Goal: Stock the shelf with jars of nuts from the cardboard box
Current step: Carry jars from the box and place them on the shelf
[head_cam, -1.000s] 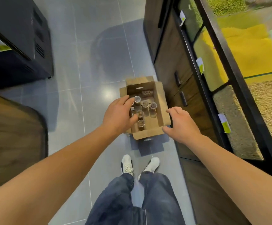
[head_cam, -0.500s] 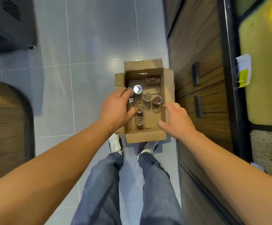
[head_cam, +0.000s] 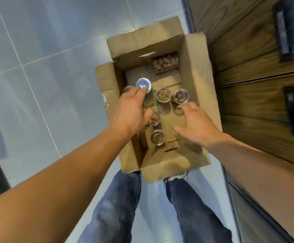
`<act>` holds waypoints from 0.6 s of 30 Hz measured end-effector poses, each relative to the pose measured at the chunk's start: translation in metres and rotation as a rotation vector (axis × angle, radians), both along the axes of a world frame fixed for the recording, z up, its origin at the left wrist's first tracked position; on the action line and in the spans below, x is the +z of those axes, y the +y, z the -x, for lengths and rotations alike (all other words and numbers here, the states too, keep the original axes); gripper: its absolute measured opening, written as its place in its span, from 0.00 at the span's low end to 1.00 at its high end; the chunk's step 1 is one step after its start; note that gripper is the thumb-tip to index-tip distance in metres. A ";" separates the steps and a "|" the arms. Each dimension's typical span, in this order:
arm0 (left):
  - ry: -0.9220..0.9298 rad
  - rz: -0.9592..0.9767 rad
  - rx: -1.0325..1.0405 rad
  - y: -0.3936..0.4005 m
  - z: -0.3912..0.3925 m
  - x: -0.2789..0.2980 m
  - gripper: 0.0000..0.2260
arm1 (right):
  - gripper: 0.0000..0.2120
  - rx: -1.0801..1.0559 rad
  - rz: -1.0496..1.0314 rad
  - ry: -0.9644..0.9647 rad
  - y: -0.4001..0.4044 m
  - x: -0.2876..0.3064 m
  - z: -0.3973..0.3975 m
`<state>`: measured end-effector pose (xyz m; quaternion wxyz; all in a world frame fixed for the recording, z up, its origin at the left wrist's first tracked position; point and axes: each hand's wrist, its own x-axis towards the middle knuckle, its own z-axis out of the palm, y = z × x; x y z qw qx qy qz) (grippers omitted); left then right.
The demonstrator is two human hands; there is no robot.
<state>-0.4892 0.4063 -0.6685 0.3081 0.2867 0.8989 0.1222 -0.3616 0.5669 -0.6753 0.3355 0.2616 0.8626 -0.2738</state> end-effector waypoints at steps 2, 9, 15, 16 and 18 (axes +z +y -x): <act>-0.011 -0.013 -0.029 0.004 0.009 -0.040 0.26 | 0.33 -0.007 -0.010 0.021 0.000 -0.035 0.013; 0.074 -0.074 -0.102 0.021 0.028 -0.145 0.27 | 0.32 0.001 -0.083 0.207 0.001 -0.139 0.053; 0.183 -0.010 -0.143 0.031 0.040 -0.200 0.34 | 0.37 0.192 -0.197 0.182 -0.004 -0.197 0.062; 0.197 -0.013 -0.130 0.033 0.042 -0.204 0.36 | 0.36 0.202 -0.219 0.190 -0.004 -0.201 0.062; 0.206 -0.002 -0.090 0.037 0.049 -0.210 0.38 | 0.35 0.201 -0.246 0.201 -0.004 -0.204 0.064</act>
